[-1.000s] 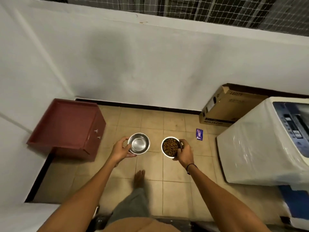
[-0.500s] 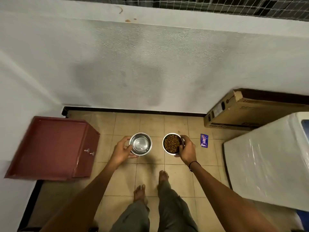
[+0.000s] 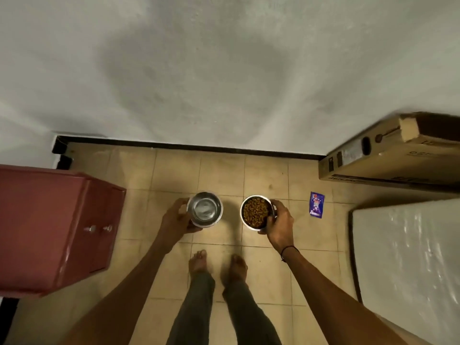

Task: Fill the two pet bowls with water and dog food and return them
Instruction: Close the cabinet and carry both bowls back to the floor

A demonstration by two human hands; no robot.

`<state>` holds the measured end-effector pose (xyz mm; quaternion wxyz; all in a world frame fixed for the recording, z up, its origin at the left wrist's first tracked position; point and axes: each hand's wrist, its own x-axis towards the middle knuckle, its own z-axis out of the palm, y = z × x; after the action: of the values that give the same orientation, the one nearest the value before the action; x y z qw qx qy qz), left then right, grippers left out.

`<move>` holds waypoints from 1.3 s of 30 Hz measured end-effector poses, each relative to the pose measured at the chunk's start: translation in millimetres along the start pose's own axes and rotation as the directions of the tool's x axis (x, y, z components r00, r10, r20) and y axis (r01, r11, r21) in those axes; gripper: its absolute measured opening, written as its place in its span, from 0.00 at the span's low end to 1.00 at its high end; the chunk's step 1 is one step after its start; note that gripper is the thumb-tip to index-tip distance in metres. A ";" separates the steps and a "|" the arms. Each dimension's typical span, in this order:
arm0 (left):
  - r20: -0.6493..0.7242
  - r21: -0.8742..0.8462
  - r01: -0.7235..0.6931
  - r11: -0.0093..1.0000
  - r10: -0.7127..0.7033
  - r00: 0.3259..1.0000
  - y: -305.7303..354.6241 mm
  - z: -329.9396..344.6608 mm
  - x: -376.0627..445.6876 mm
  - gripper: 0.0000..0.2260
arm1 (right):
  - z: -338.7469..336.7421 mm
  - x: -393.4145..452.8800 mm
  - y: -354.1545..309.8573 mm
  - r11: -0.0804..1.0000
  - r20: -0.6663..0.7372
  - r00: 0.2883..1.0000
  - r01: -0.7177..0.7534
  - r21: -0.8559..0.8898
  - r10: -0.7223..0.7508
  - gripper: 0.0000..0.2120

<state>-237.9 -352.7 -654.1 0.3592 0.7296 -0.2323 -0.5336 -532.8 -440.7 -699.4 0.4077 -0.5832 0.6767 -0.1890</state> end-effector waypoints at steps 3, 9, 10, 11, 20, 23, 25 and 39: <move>-0.006 -0.002 0.025 1.000 -0.025 1.000 -52.4 13.9 68.5 0.12 | 51.2 48.1 60.6 0.999 -0.033 0.999 -0.008 -0.042 0.007 0.27; 0.020 0.022 0.002 1.000 -0.002 1.000 -172.9 41.1 203.4 0.13 | 168.2 132.8 193.2 0.998 -0.018 0.999 -0.029 -0.055 0.028 0.27; 0.023 0.030 -0.003 1.000 0.002 1.000 -194.4 46.4 225.1 0.14 | 186.5 145.7 212.3 0.998 -0.015 0.999 -0.034 -0.052 0.033 0.27; 0.018 0.035 0.000 0.999 -0.001 1.000 -216.5 50.7 246.1 0.14 | 204.2 158.1 230.6 0.998 -0.011 0.999 -0.040 -0.056 0.039 0.27; 0.072 0.076 -0.008 0.997 0.002 0.997 -366.2 83.3 379.2 0.14 | 314.4 233.6 342.1 0.995 0.010 1.000 -0.012 -0.097 0.013 0.26; 0.066 0.086 0.003 0.996 -0.009 0.998 -393.7 91.8 404.8 0.14 | 335.2 246.9 363.2 0.996 0.028 1.000 -0.002 -0.094 0.005 0.24; 0.047 0.119 -0.002 0.993 -0.004 0.999 -406.0 94.6 418.7 0.15 | 346.5 252.1 375.1 0.996 0.026 1.000 -0.001 -0.087 0.004 0.23; 0.048 0.140 0.005 0.990 -0.012 0.999 -424.0 94.4 446.1 0.21 | 356.9 257.7 383.8 0.992 0.053 0.999 0.008 -0.130 -0.001 0.16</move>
<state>-202.0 -432.2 -1270.7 0.2988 0.7407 -0.2747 -0.5353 -497.8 -510.0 -1278.3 0.3861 -0.6149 0.6752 -0.1299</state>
